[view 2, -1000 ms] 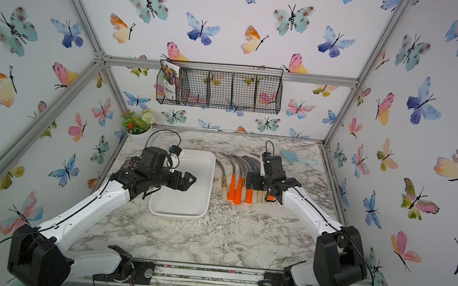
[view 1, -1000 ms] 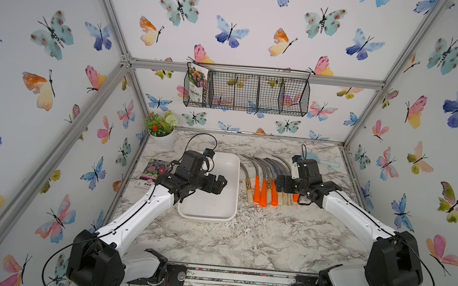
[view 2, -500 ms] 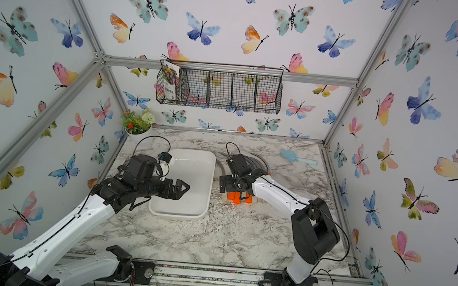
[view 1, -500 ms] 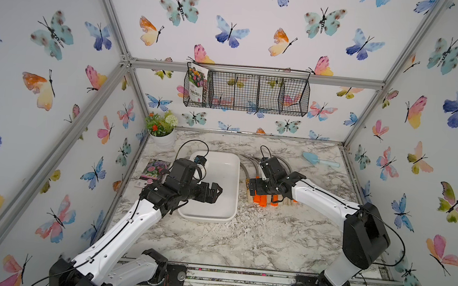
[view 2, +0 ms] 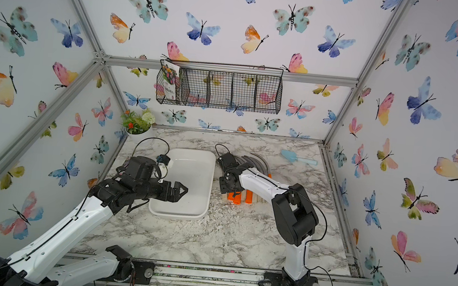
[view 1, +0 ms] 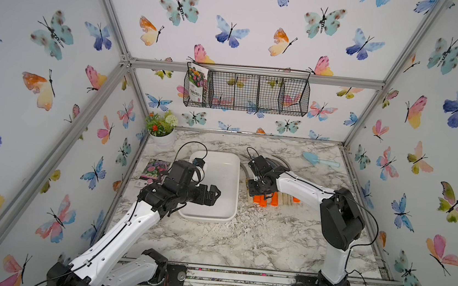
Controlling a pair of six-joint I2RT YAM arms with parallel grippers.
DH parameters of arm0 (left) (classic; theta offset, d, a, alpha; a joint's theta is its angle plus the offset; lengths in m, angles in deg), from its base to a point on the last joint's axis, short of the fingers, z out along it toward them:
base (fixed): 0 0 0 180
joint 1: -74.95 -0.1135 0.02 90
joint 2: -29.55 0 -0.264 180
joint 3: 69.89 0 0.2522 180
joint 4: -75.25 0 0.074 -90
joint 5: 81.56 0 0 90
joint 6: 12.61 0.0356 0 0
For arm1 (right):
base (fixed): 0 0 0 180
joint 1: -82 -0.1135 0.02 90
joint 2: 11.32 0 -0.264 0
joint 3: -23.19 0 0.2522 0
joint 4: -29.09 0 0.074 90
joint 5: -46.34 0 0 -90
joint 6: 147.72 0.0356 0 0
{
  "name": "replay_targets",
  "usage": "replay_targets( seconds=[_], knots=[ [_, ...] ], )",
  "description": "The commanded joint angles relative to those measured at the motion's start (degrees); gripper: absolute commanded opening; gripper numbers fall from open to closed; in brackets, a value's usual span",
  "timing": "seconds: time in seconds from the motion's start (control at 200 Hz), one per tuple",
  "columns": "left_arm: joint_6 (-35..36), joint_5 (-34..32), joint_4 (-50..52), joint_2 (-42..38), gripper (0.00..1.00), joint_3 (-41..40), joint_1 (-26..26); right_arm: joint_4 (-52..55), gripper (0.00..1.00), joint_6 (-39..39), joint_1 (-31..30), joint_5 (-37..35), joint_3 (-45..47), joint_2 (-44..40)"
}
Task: Put small sickles into storage boxes
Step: Pick up the sickle at the center of the board.
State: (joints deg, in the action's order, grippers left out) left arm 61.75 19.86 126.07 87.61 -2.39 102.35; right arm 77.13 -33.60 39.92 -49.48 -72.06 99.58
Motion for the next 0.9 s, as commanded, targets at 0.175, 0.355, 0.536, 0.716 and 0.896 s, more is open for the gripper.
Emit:
replay_targets(
  seconds=[0.175,0.355,0.536,0.716,0.896],
  knots=[
    [0.7,0.41,-0.08,1.68,0.98,0.78,0.19,1.15,0.38,-2.54,-0.1,1.97,-3.4,4.48],
    [0.79,0.54,-0.43,2.89,0.98,0.78,0.16,0.8,0.37,-3.24,-0.12,3.09,-4.63,7.22],
    [1.22,0.52,-0.51,4.03,0.98,0.68,0.19,0.69,0.36,-3.79,-0.1,3.87,-5.17,9.32],
    [1.4,0.74,-0.71,4.77,0.98,0.48,0.17,0.07,0.35,-3.65,-0.1,3.89,-4.04,10.3],
    [1.4,0.68,-0.64,5.02,0.98,0.42,0.13,-0.14,0.26,-3.2,-0.12,4.29,-3.24,10.64]
  ],
)
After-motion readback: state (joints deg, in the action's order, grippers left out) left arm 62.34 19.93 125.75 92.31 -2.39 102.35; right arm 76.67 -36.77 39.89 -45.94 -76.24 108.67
